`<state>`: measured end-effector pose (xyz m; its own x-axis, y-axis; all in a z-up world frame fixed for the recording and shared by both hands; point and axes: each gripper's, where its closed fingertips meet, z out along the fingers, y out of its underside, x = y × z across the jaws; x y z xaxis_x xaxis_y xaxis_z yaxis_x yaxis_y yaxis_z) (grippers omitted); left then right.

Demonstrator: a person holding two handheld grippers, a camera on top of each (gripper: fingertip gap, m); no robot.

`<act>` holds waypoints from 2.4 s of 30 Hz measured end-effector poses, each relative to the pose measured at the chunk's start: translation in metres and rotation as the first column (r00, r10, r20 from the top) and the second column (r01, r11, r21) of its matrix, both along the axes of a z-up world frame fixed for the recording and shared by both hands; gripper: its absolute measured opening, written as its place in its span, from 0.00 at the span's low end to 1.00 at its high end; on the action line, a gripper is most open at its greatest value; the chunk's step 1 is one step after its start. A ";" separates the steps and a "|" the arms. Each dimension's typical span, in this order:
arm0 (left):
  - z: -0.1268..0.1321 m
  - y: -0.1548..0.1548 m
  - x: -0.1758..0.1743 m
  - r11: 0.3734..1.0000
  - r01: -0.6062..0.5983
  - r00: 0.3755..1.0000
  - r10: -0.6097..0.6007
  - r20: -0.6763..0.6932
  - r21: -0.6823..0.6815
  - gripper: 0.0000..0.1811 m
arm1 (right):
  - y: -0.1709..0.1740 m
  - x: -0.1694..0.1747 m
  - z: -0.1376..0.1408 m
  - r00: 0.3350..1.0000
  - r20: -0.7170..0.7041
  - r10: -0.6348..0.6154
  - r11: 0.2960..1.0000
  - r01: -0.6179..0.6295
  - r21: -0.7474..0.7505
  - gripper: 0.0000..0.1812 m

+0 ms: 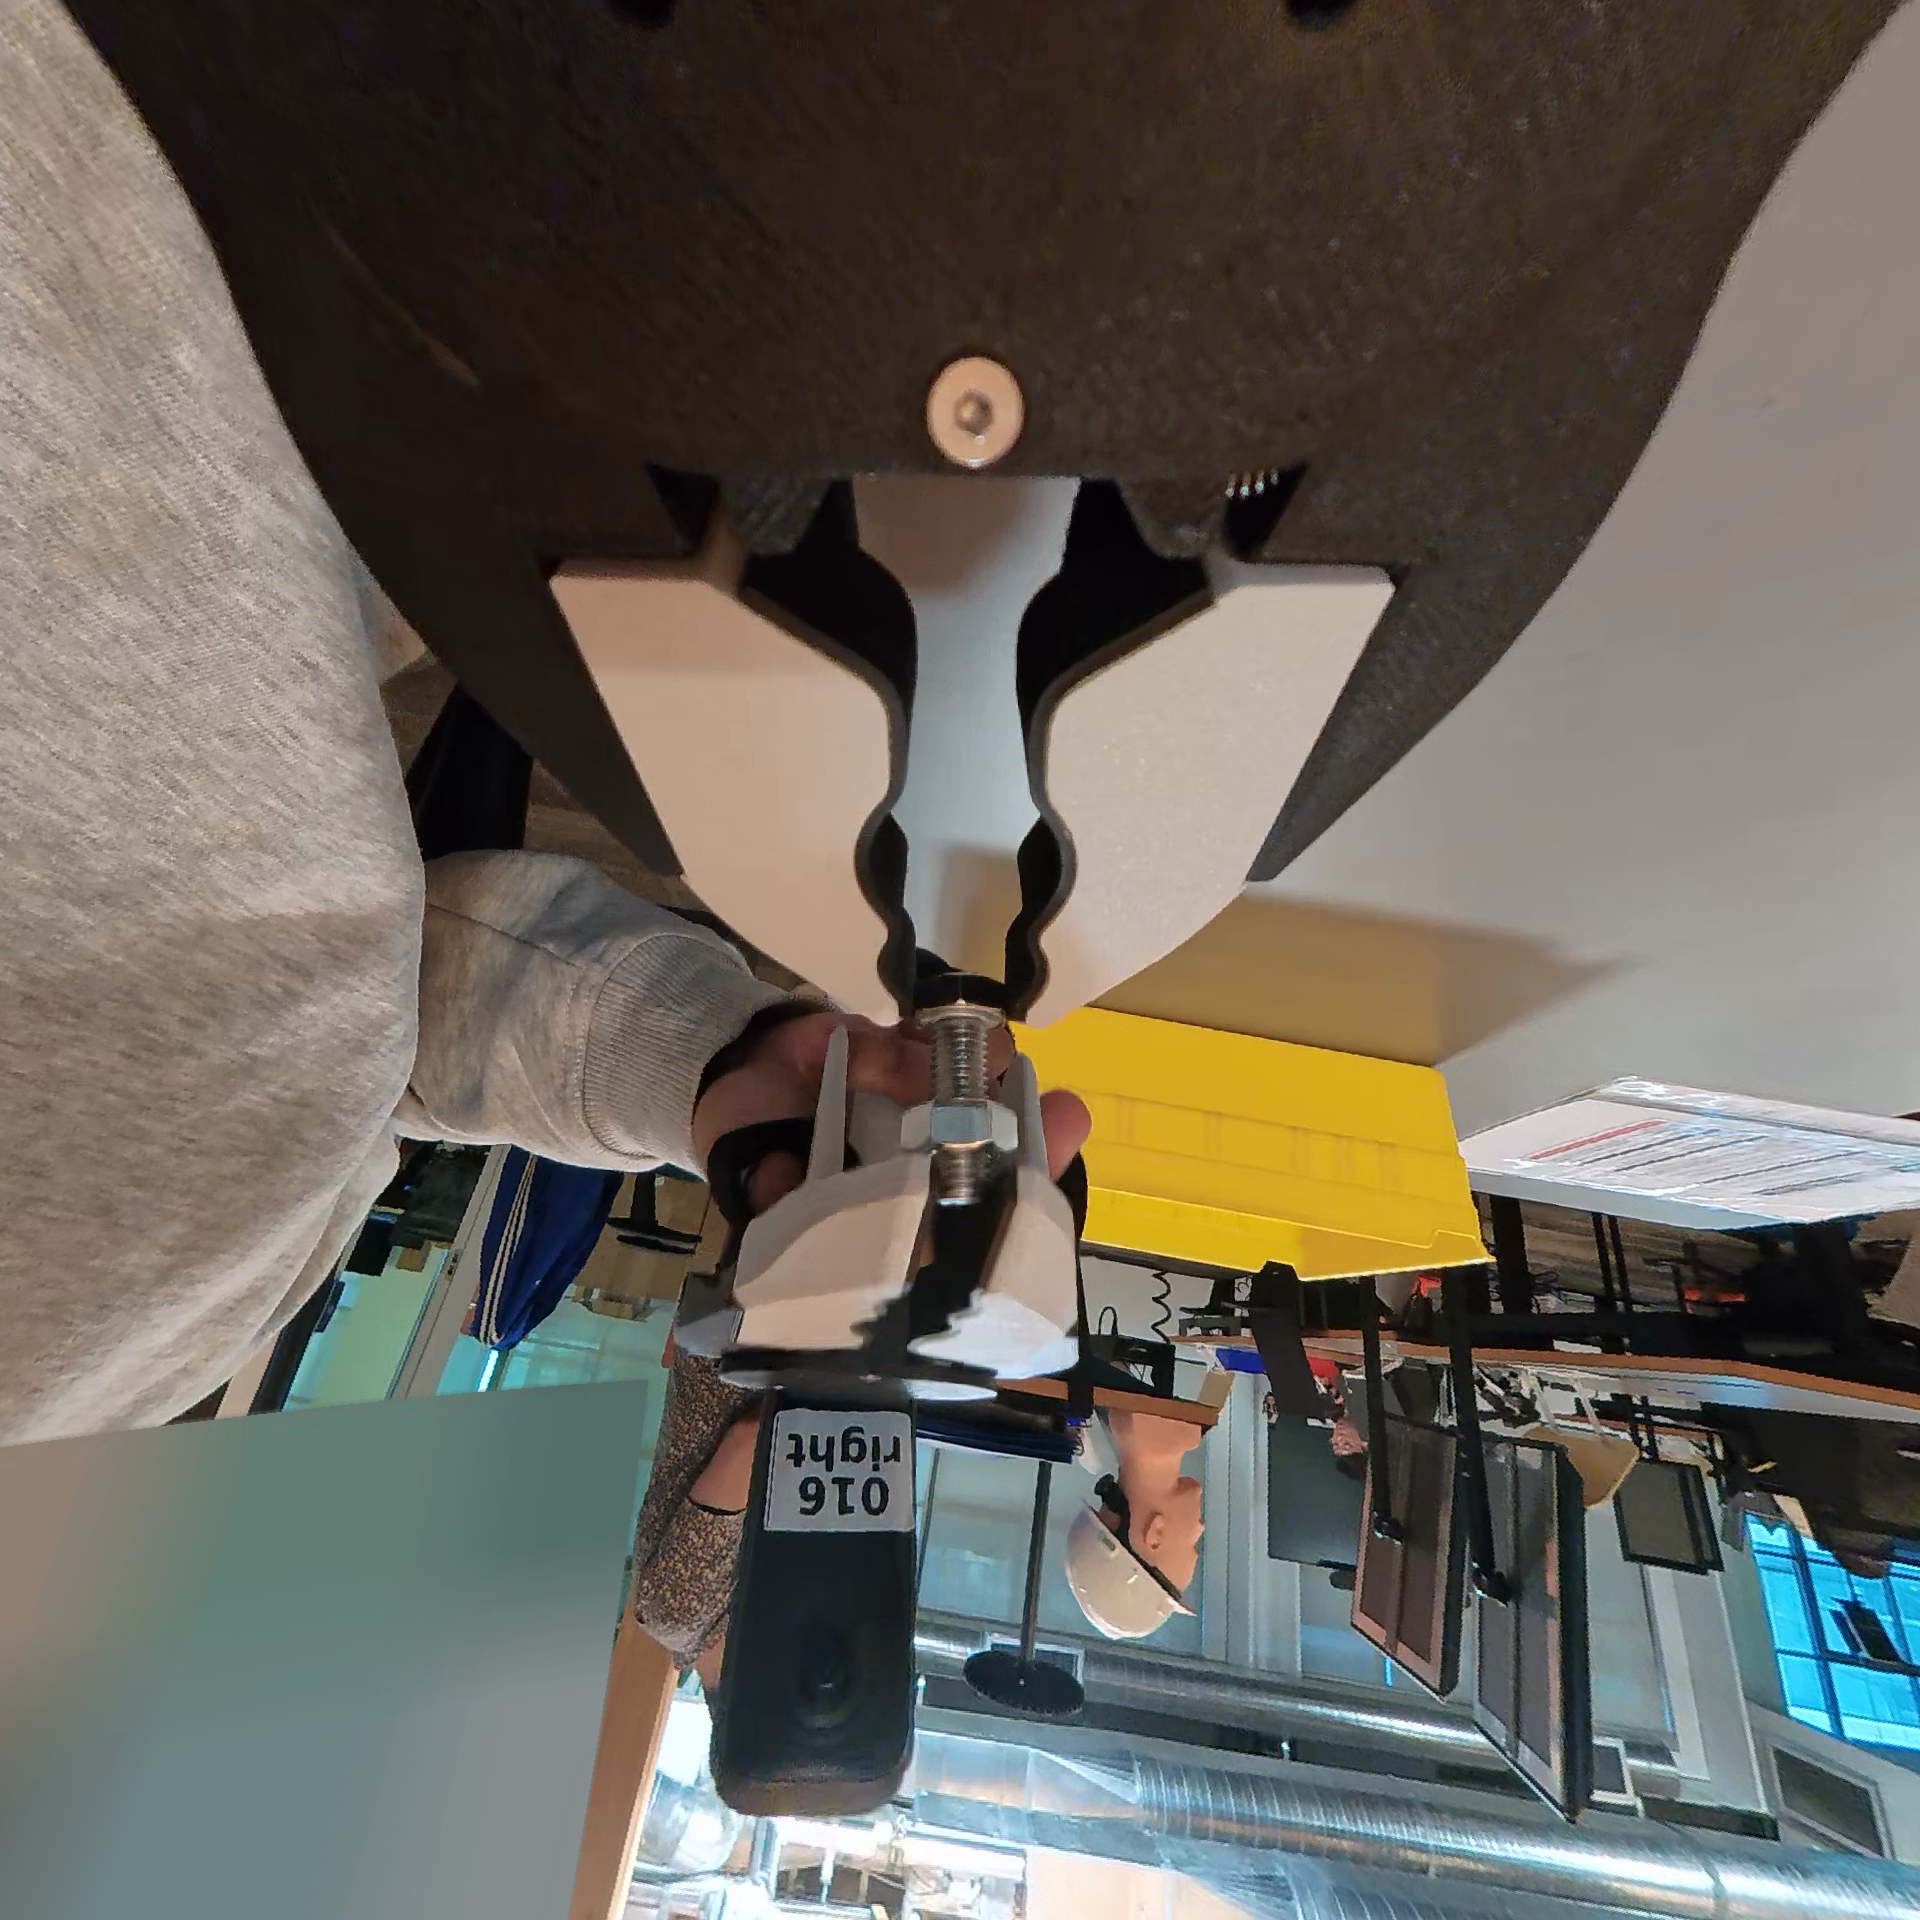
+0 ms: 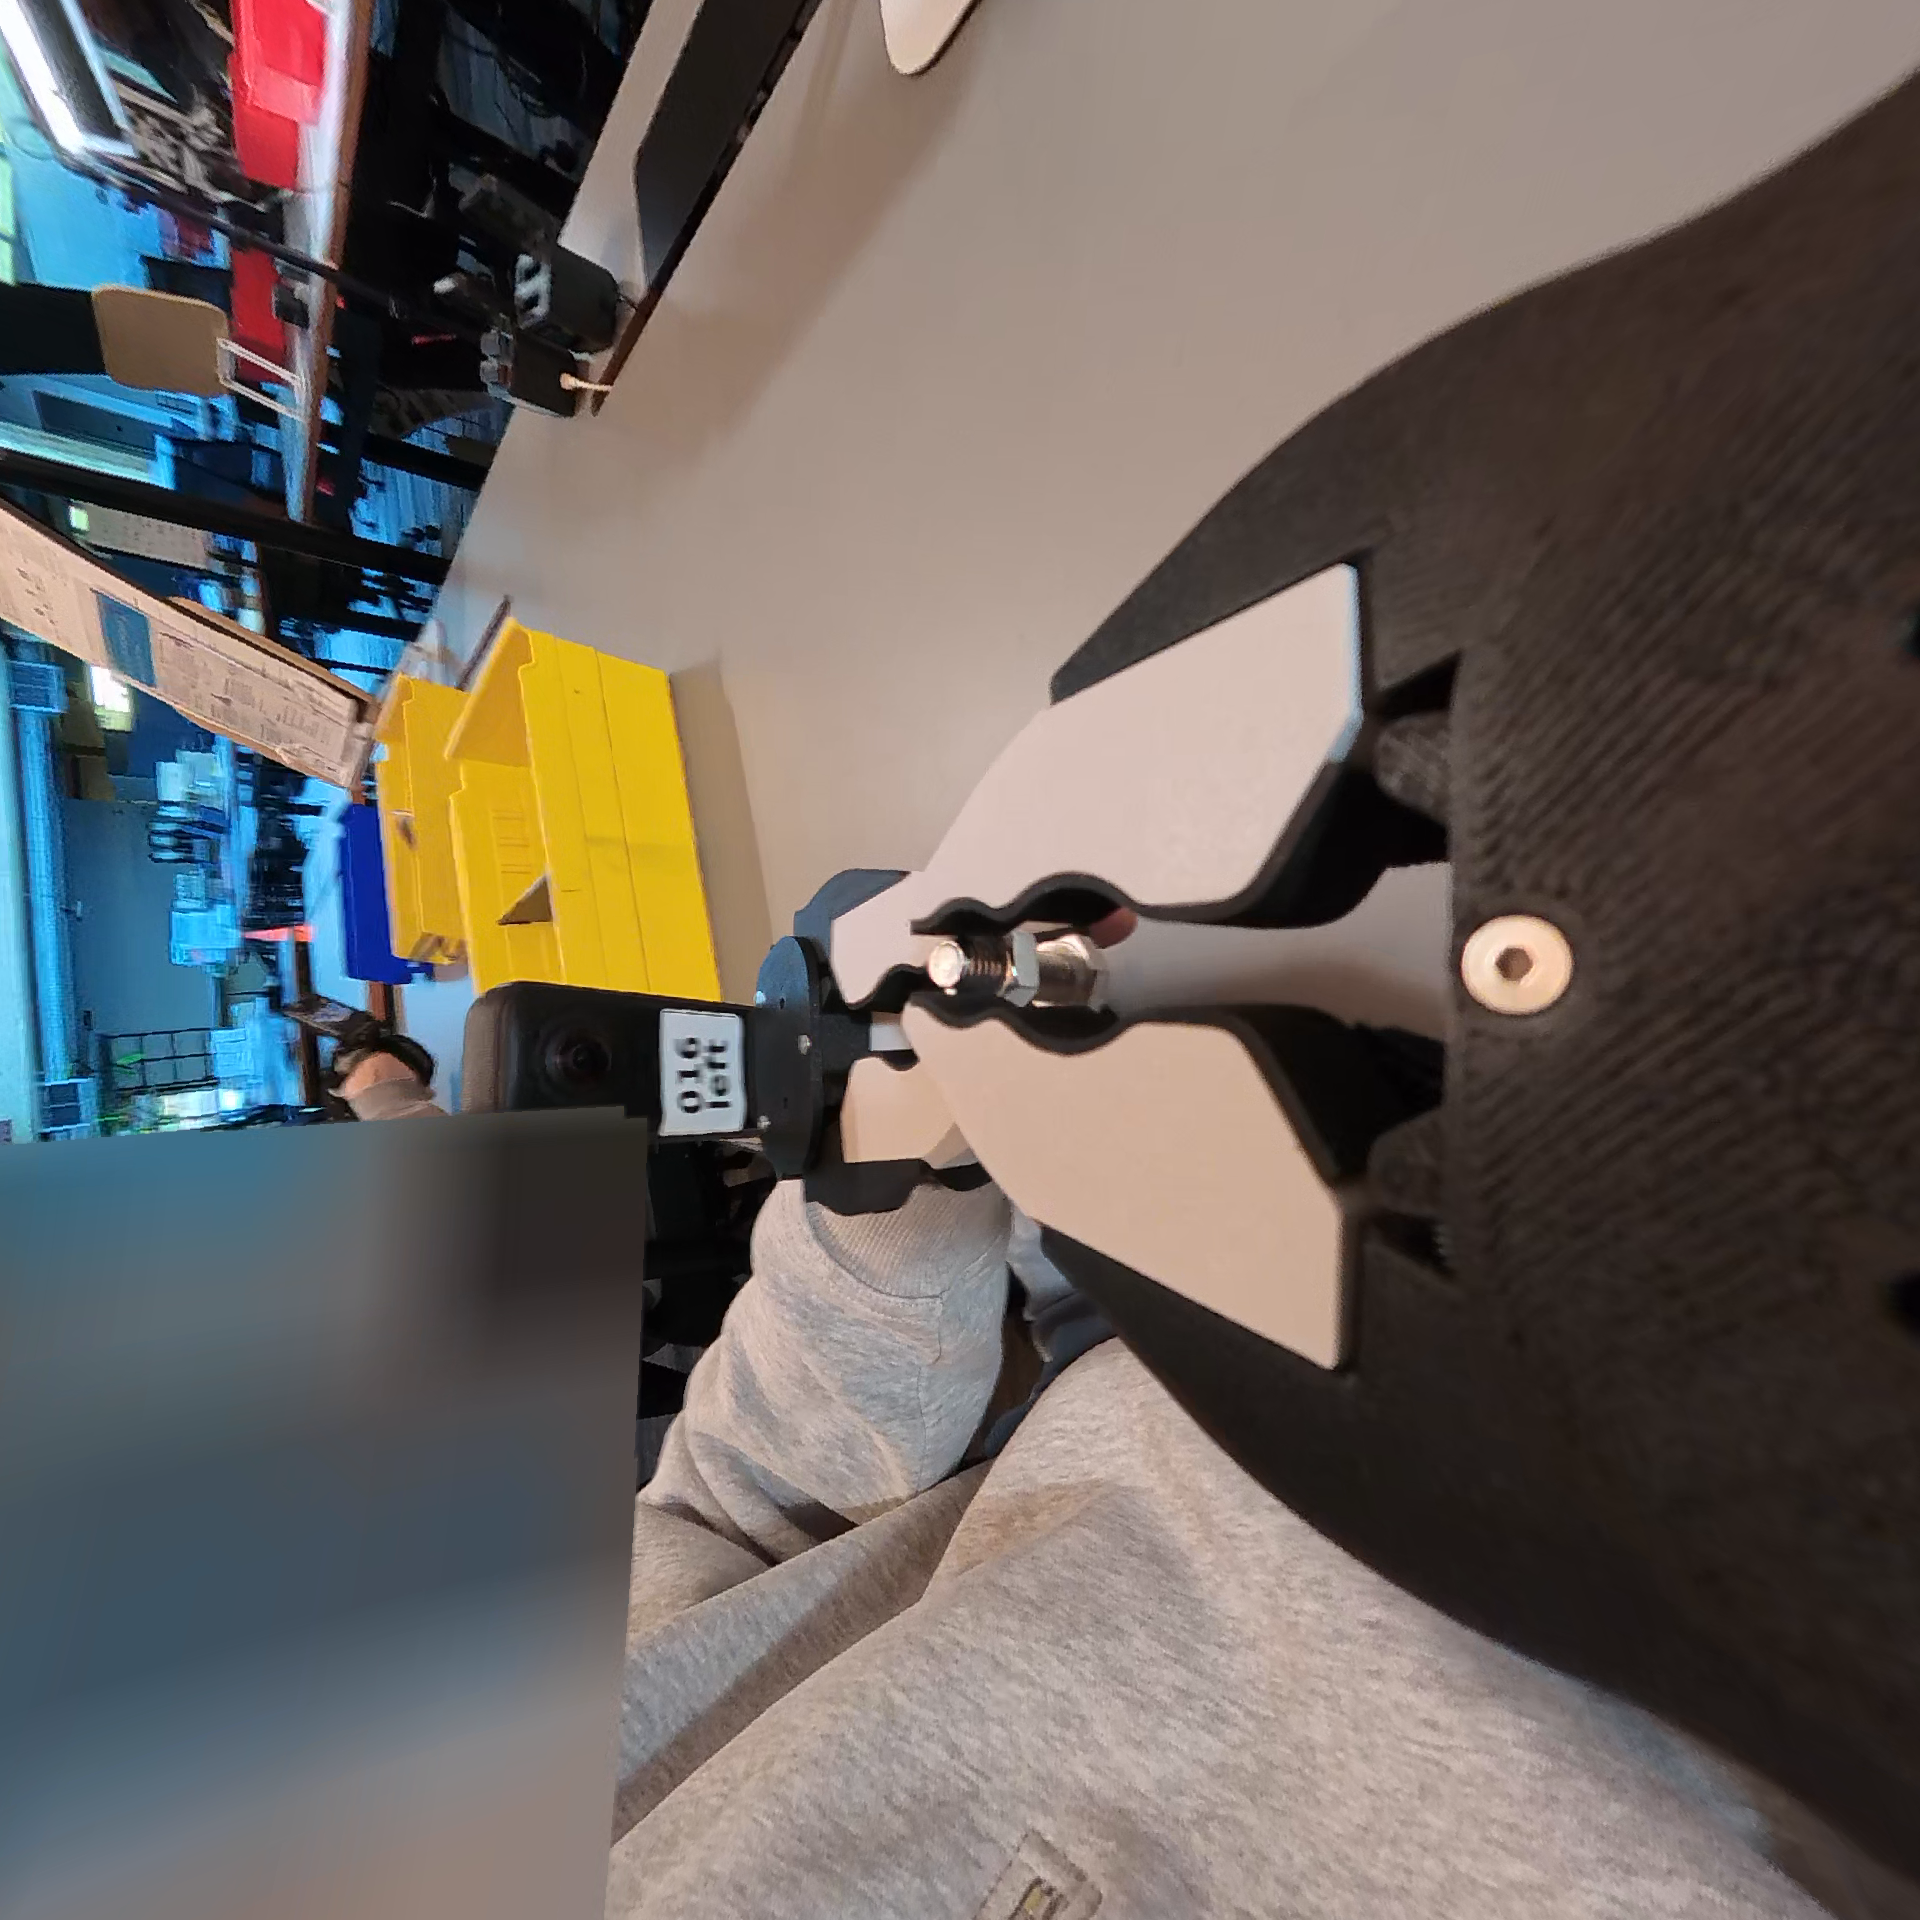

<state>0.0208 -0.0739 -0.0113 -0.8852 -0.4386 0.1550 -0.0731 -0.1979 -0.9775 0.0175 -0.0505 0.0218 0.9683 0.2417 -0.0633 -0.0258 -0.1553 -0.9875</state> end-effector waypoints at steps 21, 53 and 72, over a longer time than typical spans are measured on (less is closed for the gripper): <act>0.001 0.006 0.003 0.999 -0.012 1.000 0.011 -0.015 -0.031 0.09 | -0.004 0.003 -0.011 0.999 -0.020 0.026 0.999 -0.026 -0.022 0.10; -0.001 0.002 0.001 1.000 0.007 1.000 -0.008 -0.023 -0.021 0.09 | -0.006 0.001 -0.006 0.999 0.000 0.037 0.999 -0.037 0.007 0.09; 0.001 0.005 0.005 0.999 -0.006 1.000 0.005 -0.029 -0.044 0.09 | -0.006 0.004 -0.007 0.999 0.011 0.031 1.000 -0.031 -0.001 0.10</act>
